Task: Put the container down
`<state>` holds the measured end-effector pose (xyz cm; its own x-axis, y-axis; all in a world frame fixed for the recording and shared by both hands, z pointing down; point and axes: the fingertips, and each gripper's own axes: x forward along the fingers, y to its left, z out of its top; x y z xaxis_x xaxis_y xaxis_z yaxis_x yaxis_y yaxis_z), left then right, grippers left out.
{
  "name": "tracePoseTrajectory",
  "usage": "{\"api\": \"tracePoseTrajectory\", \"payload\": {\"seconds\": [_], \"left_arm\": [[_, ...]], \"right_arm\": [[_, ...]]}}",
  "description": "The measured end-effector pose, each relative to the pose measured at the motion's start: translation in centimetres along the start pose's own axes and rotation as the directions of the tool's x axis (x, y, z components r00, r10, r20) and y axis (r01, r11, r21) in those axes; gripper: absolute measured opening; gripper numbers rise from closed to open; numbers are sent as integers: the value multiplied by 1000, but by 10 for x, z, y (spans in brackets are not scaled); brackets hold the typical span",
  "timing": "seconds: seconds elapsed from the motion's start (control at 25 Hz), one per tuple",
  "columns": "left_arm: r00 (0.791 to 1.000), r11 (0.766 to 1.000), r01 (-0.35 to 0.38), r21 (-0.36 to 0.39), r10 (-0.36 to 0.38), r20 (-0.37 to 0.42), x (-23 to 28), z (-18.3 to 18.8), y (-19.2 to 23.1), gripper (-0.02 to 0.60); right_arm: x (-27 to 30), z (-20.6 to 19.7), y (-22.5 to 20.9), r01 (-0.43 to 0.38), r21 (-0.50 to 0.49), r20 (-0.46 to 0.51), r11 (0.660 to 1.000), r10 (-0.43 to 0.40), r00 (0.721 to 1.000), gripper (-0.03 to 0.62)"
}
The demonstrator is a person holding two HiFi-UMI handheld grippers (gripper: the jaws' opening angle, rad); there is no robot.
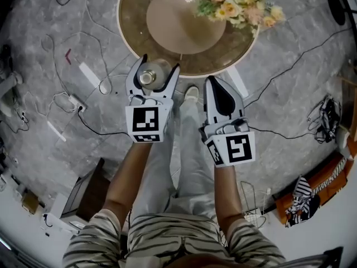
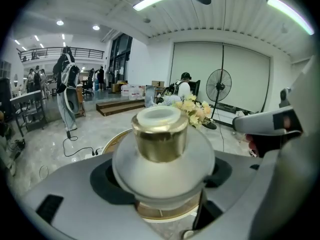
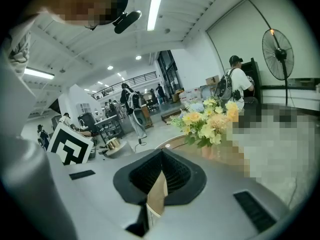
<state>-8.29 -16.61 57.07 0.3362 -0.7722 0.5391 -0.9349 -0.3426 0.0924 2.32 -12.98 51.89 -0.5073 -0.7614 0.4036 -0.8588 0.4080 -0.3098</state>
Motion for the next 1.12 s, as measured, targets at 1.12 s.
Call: {"api": "tracePoseTrajectory", "payload": {"seconds": [1.12], "left_arm": [[998, 999, -41, 31, 42, -53, 139, -79, 27, 337]], "right_arm": [[36, -75, -43, 9, 4, -65, 1000, -8, 998, -5]]}}
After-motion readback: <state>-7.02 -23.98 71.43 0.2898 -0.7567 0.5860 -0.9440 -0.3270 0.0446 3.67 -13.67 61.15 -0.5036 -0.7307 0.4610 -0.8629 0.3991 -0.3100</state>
